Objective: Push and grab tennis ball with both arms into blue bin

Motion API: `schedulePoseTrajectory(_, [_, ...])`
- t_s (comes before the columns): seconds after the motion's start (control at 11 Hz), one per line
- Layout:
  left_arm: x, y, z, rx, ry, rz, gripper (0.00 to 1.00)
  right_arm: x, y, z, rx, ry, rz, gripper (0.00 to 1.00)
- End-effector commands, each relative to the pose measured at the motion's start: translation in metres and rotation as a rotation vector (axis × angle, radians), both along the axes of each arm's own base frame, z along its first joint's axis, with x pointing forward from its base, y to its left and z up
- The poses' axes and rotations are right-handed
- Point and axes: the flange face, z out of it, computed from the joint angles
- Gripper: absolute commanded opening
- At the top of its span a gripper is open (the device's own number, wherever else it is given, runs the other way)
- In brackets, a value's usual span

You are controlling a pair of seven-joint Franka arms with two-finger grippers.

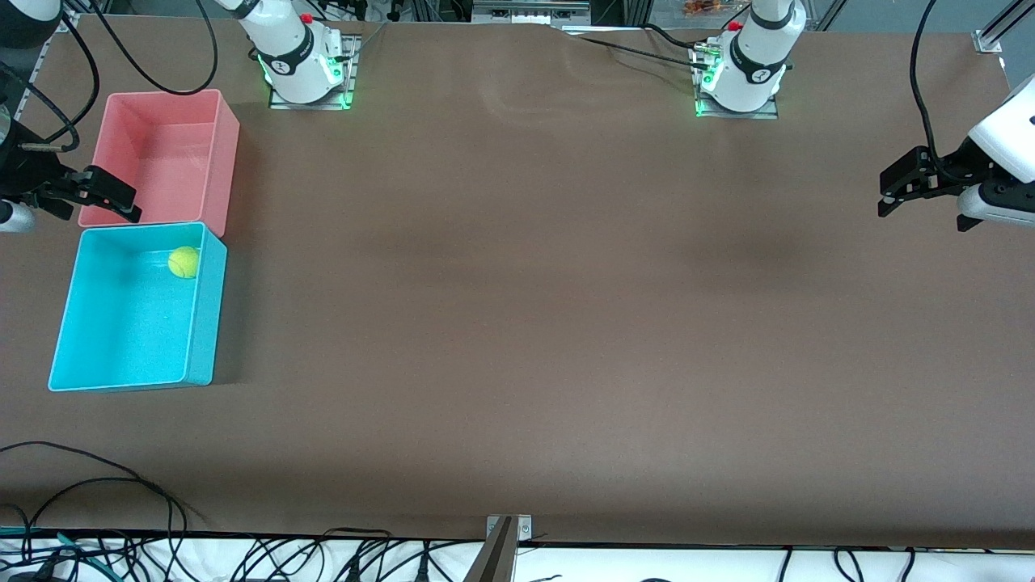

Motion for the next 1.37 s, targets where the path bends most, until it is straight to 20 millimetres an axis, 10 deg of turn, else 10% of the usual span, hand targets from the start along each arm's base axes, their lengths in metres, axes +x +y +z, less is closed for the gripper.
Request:
schedulePoseTrajectory(0.0, [0.002, 0.000, 0.005, -0.005, 0.005, 0.006, 1.00, -0.006, -0.003, 0.010, -0.002, 0.009, -0.008, 1.00])
schedulePoseTrajectory(1.28, [0.002, -0.001, 0.006, -0.006, 0.002, 0.006, 1.00, -0.008, 0.011, 0.019, -0.013, 0.031, 0.028, 1.00])
